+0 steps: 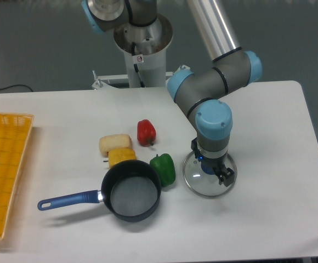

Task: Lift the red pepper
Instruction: 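Lift the gripper up from above the glass lid, then move the open gripper over the red bell pepper and lower, then close the gripper around the red bell pepper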

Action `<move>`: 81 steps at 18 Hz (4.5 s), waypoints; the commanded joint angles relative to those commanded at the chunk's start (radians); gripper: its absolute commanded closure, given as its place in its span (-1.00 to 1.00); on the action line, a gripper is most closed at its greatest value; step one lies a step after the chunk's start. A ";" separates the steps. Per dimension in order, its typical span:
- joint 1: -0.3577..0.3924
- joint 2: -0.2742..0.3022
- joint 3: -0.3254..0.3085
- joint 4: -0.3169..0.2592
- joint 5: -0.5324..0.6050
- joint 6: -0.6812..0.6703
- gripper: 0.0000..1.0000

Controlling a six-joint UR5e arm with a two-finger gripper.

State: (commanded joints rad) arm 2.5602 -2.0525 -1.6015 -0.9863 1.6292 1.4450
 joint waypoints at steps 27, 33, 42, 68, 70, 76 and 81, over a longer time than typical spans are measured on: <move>-0.061 0.216 -0.227 -0.009 -0.051 -0.386 -1.00; -0.126 0.225 -0.271 -0.015 -0.049 -0.643 -1.00; -0.224 0.239 -0.347 -0.055 0.011 -0.795 -1.00; -0.282 0.216 -0.408 -0.051 0.133 -0.736 -1.00; -0.284 0.209 -0.408 -0.048 0.135 -0.739 -1.00; -0.293 0.196 -0.411 -0.026 0.136 -0.755 -1.00; -0.294 0.189 -0.413 -0.028 0.136 -0.745 -0.81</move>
State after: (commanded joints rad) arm 2.2657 -1.8638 -2.0141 -1.0140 1.7656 0.6995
